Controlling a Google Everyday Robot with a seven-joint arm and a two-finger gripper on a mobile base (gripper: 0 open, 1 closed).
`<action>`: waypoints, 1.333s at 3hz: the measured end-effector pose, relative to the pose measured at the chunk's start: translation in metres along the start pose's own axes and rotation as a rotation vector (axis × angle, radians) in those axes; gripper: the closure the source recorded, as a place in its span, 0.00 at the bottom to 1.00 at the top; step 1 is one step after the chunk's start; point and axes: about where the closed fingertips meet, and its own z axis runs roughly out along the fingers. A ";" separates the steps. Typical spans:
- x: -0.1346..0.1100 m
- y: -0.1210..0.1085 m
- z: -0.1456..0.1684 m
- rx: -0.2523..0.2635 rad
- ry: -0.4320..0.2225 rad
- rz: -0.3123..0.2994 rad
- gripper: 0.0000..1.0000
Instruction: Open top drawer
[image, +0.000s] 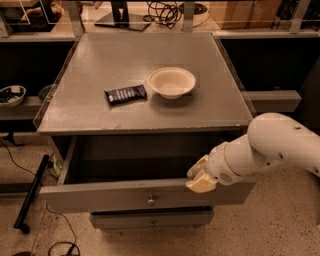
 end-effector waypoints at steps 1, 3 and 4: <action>0.013 0.022 -0.018 0.008 -0.021 0.041 1.00; 0.018 0.023 -0.023 0.016 -0.026 0.059 0.50; 0.018 0.023 -0.023 0.016 -0.026 0.059 0.27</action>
Offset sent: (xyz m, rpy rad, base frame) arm -0.0234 -0.0110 0.0062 0.0217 0.0076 -0.0317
